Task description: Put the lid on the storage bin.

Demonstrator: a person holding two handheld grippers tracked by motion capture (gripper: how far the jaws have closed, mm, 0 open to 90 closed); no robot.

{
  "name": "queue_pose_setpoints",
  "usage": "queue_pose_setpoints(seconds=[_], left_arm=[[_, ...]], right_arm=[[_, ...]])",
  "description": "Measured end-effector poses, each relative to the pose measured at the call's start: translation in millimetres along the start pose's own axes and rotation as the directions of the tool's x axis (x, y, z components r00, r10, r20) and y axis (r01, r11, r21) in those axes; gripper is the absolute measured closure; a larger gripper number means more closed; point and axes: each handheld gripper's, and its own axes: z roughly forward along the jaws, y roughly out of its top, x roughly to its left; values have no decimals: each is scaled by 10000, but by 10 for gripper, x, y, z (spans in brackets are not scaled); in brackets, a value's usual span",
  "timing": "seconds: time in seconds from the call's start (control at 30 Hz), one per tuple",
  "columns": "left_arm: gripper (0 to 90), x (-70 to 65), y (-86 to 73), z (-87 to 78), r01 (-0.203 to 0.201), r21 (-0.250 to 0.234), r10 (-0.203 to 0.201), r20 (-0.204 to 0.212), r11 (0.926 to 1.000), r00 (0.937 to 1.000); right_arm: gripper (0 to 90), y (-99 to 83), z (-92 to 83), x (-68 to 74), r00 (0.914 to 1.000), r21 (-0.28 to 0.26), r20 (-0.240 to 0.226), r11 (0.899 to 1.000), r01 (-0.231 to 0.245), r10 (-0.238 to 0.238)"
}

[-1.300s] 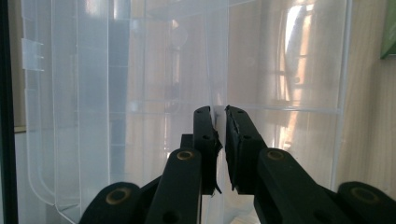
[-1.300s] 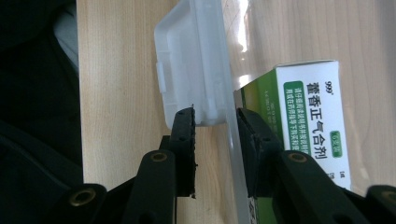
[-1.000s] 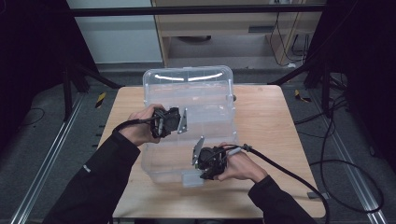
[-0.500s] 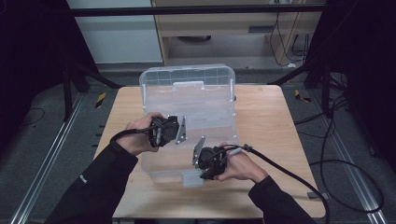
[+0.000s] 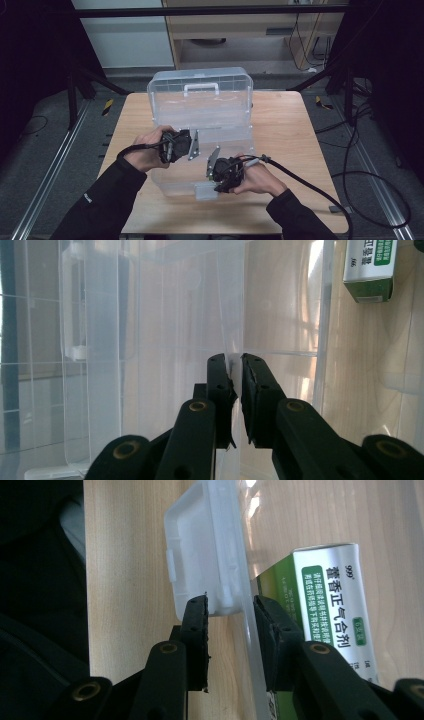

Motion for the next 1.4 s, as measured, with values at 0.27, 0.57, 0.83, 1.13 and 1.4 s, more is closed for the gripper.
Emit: queue_pose_setpoints(seconds=[0.27, 0.57, 0.83, 1.13, 1.4], left_arm=[[826, -52, 0, -10, 3, -24, -3, 34, 10000, 10000], [828, -68, -4, -13, -1, -22, 1, 123, 10000, 9999], [826, -73, -1, -15, -78, 36, 78, 104, 10000, 9999], [827, -76, -8, -11, 14, -47, -13, 136, 10000, 9999], [828, -78, -8, -15, -22, 3, 22, 184, 10000, 9998]], right_arm=[[673, -7, -4, 24, 9998, -20, 199, 10000, 57, -57], [611, -8, 4, 59, 9996, -108, 217, 9998, -166, 168], [559, -72, -144, 63, 9993, -849, 157, 9958, -333, 347], [562, -167, -430, 90, 9908, -1785, 963, 9810, -765, 948], [635, -260, -699, 66, 9680, -2583, 1408, 9516, -1666, 2077]])
